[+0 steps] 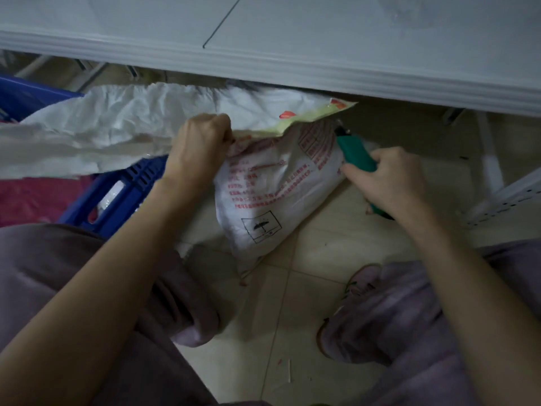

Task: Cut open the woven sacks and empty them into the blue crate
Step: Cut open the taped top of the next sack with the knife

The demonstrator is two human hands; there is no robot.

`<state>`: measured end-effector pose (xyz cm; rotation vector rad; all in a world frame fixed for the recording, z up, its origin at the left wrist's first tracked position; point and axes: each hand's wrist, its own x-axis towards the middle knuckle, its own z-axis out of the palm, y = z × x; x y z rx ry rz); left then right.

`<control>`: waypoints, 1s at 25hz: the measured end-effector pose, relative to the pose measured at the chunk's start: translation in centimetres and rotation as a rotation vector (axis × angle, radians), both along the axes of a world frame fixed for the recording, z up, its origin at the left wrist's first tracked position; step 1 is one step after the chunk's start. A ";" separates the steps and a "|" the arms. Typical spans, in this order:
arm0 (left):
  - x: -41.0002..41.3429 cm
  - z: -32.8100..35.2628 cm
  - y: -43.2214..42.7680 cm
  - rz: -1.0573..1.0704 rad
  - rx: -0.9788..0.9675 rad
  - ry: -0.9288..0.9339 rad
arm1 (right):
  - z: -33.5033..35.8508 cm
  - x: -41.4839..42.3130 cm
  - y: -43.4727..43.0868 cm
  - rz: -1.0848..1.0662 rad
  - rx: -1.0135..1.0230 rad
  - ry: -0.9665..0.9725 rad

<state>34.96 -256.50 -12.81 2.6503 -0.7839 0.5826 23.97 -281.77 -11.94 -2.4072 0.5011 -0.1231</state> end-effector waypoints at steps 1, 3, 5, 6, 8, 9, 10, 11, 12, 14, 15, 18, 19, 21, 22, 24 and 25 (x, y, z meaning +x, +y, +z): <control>-0.2 -0.2 -0.4 -0.024 -0.008 0.030 | 0.0 0.1 0.3 0.021 0.015 -0.008; -0.7 0.1 -1.0 -0.022 -0.065 0.098 | 0.0 0.3 1.2 0.063 0.099 0.002; -1.0 0.5 -1.0 0.041 -0.127 0.166 | -0.2 0.6 1.8 0.085 0.195 0.023; -1.3 0.7 -0.8 0.050 -0.149 0.173 | -0.3 0.8 2.1 0.085 0.199 0.026; -1.7 1.0 -0.7 0.049 -0.187 0.141 | -0.4 1.3 2.7 0.063 0.199 -0.010; -1.9 1.0 -0.8 0.044 -0.190 0.111 | -0.4 1.6 3.2 0.059 0.212 -0.034; -2.0 1.0 -0.8 0.031 -0.181 0.077 | -0.3 2.0 3.6 0.060 0.232 -0.057; -1.9 1.0 -0.8 0.007 -0.167 0.036 | -0.1 2.4 4.0 0.062 0.266 -0.078; -1.9 1.0 -0.6 -0.019 -0.151 -0.002 | 0.2 2.8 4.4 0.060 0.310 -0.100; -1.9 1.2 -0.4 -0.044 -0.149 -0.057 | 0.8 3.8 5.3 0.056 0.403 -0.135; -2.0 1.3 -0.4 -0.047 -0.166 -0.072 | 1.0 4.3 5.7 0.053 0.440 -0.148; -2.5 2.0 -0.5 -0.055 -0.234 -0.123 | 1.0 6.1 7.7 0.011 0.572 -0.167; -2.7 2.1 -0.4 -0.059 -0.230 -0.136 | 0.9 6.4 8.4 -0.021 0.631 -0.177; -2.8 2.3 -0.1 -0.073 -0.199 -0.152 | 1.1 7.0 9.2 -0.082 0.716 -0.228; -2.8 2.4 0.1 -0.077 -0.187 -0.155 | 1.3 7.3 9.4 -0.118 0.719 -0.257; -2.9 2.7 0.4 -0.073 -0.143 -0.201 | 1.6 7.7 9.2 -0.193 0.691 -0.289; -3.1 2.9 0.5 -0.055 -0.090 -0.246 | 1.6 7.9 9.2 -0.216 0.689 -0.297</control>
